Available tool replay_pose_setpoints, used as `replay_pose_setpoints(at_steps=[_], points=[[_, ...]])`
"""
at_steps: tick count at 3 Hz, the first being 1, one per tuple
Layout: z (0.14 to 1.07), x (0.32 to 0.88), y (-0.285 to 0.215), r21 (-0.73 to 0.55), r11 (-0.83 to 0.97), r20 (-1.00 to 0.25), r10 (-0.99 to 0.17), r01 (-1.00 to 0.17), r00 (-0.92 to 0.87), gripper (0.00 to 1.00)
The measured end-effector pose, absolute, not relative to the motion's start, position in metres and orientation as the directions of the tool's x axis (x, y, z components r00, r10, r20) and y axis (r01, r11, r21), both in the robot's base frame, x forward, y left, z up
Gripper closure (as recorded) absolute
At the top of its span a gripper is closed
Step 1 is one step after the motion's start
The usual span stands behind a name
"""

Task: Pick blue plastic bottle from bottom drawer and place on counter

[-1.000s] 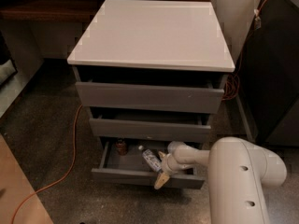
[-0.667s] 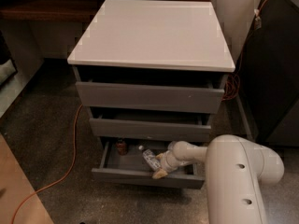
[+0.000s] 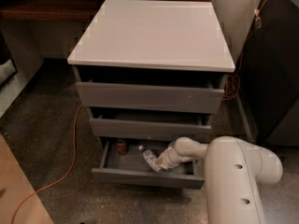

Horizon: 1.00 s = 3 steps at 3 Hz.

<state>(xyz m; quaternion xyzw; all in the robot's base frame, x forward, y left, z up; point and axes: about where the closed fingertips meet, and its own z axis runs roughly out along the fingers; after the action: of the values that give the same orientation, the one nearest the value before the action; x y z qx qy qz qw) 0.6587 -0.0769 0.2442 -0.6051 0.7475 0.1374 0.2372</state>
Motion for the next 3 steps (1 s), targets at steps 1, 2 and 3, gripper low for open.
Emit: replay_pose_setpoints(at_steps=[1, 2, 3], points=[[0.229, 0.670, -0.089, -0.070, 0.255, -0.503, -0.844, -0.964, -0.187, 1.00], [0.212, 0.675, -0.106, -0.060, 0.288, -0.483, -0.846, -0.956, -0.225, 1.00], [0.201, 0.673, -0.124, -0.056, 0.329, -0.481, -0.836, -0.943, -0.263, 1.00]])
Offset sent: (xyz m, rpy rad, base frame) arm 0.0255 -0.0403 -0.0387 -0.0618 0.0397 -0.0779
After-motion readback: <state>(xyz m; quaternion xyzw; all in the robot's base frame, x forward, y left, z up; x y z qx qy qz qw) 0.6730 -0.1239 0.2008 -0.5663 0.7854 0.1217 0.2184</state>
